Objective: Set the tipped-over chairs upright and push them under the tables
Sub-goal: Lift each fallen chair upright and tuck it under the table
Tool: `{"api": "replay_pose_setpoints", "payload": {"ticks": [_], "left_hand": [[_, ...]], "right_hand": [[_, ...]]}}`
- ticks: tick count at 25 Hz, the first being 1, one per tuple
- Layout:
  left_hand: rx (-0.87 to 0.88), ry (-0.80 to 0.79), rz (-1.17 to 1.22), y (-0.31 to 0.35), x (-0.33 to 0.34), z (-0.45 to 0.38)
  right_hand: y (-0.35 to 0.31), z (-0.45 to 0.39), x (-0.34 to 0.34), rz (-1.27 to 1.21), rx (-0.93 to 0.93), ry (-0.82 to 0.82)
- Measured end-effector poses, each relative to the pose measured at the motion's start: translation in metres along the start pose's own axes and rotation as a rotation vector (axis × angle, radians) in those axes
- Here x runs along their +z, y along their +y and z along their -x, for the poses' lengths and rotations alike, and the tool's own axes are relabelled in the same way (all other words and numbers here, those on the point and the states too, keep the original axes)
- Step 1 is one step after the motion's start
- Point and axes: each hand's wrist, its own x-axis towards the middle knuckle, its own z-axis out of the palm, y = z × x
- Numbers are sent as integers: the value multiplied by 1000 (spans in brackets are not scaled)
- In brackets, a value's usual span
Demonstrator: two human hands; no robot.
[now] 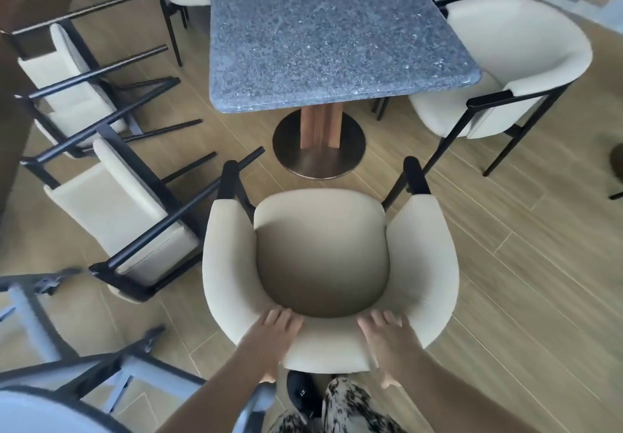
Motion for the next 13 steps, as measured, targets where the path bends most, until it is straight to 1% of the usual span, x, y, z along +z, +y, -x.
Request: {"api": "replay_pose_setpoints", "payload": {"ticks": [4, 7, 11, 13], "left_hand": [[-34, 19, 10, 6, 4, -5], [-42, 8, 32, 7, 3, -8], [-10, -63, 27, 9, -2, -16], [-1, -71, 38, 10, -1, -21]], "right_hand": [[6, -7, 3, 131, -74, -6], [11, -17, 6, 157, -73, 0], [17, -29, 18, 150, -81, -23], [26, -33, 25, 162, -109, -12]]}}
